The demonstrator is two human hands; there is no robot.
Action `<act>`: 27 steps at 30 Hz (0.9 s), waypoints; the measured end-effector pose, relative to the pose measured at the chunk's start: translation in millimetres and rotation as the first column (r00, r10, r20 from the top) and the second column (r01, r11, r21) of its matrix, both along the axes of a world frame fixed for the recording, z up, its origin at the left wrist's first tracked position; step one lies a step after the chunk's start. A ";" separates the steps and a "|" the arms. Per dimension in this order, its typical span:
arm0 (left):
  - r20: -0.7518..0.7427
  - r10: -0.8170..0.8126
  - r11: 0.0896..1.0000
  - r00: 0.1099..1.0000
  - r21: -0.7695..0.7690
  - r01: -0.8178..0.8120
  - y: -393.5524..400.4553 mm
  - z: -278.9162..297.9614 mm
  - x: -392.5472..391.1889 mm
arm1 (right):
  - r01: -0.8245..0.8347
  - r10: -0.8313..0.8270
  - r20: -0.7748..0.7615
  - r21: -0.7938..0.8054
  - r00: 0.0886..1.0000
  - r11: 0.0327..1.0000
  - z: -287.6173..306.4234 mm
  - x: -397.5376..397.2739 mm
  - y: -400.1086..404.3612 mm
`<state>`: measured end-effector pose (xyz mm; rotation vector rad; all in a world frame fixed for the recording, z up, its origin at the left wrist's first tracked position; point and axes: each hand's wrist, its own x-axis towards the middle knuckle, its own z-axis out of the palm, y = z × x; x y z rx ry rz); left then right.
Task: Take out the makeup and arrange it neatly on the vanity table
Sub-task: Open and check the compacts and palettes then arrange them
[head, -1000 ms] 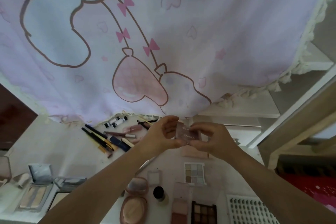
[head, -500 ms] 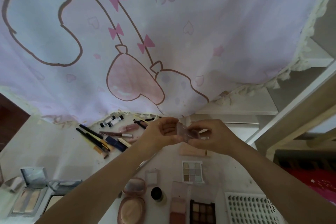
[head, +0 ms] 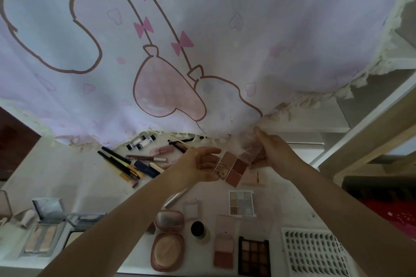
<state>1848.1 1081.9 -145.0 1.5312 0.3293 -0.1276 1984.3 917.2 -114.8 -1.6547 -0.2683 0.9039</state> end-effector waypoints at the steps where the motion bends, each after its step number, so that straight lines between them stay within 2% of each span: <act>1: -0.026 -0.019 1.000 0.999 0.022 0.019 2.3 -4.1 -0.2 | -0.009 0.009 -0.009 -0.041 1.000 0.999 -4.1 -0.4 2.3; 5: -0.121 -0.033 0.993 0.992 0.106 0.046 9.3 -23.1 -3.4 | -0.124 0.112 -0.069 -0.192 0.991 0.974 -25.0 -3.6 12.4; 8: -0.180 -0.015 0.985 0.984 0.169 0.046 11.9 -35.8 -6.4 | -0.156 0.138 -0.102 -0.198 0.985 0.968 -40.2 -3.0 19.0; 10: -0.241 -0.039 0.956 0.970 0.274 0.107 12.3 -42.5 -6.5 | -0.176 0.171 -0.041 -0.211 0.984 0.961 -52.9 -4.0 23.8; 12: -0.321 -0.078 0.881 0.944 0.421 0.216 12.0 -49.8 -6.2 | -0.211 0.240 0.072 -0.282 0.968 0.936 -67.5 -7.4 28.9; 15: -0.470 -0.119 0.679 0.875 0.605 0.417 8.4 -60.8 -5.4 | -0.274 0.351 0.154 -0.376 0.924 0.885 -90.2 -14.6 37.2; 19: -0.615 -0.151 0.534 0.774 0.608 0.588 0.4 -75.0 -1.7 | -0.348 0.484 0.202 -0.473 0.852 0.809 -112.3 -22.0 44.5; 23: -0.643 -0.174 0.471 0.746 0.611 0.636 -2.8 -81.4 1.8 | -0.385 0.574 0.246 -0.535 0.781 0.753 -121.7 -20.0 47.4; 27: -0.674 -0.202 0.344 0.711 0.631 0.696 -0.9 -82.2 1.6 | -0.446 0.654 0.233 -0.567 0.719 0.692 -128.7 -13.6 47.6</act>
